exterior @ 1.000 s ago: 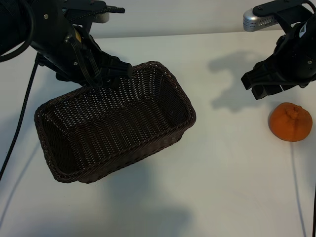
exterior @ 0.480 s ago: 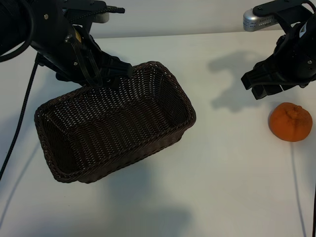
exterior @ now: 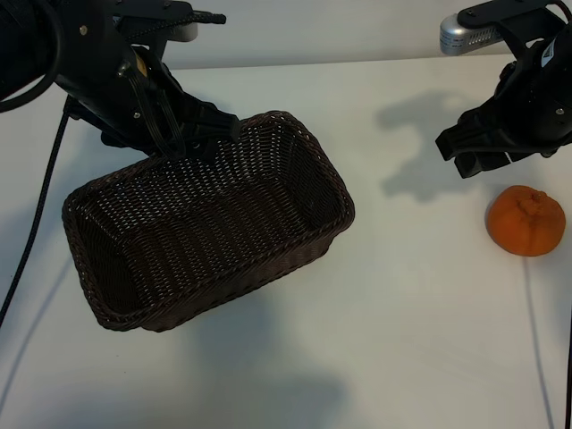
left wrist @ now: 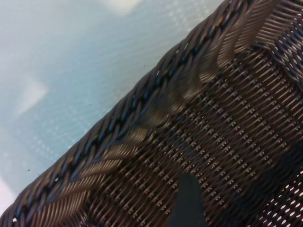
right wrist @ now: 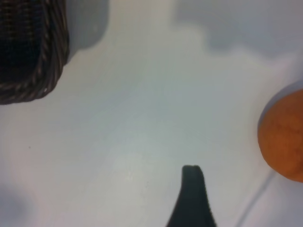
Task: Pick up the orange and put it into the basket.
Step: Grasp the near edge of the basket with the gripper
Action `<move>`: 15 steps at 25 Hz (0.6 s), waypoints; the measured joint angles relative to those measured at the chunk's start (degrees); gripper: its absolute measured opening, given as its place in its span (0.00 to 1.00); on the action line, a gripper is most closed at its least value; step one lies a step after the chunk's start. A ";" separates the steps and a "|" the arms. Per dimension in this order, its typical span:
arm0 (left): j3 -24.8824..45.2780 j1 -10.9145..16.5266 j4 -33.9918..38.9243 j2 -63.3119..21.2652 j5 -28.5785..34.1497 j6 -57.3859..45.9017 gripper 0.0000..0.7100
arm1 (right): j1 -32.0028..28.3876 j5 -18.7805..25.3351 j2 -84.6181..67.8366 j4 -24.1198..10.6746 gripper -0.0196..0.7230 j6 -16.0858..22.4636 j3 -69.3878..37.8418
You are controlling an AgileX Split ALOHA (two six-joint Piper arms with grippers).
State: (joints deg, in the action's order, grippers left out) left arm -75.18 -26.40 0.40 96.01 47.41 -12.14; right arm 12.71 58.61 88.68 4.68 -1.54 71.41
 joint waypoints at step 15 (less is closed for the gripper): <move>0.24 0.55 6.83 -3.15 -0.01 -12.81 0.83 | 0.00 -0.19 0.00 0.00 0.75 0.00 0.00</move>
State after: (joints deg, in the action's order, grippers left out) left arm -74.94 -25.85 7.22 92.86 47.40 -24.96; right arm 12.71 58.42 88.68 4.68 -1.54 71.41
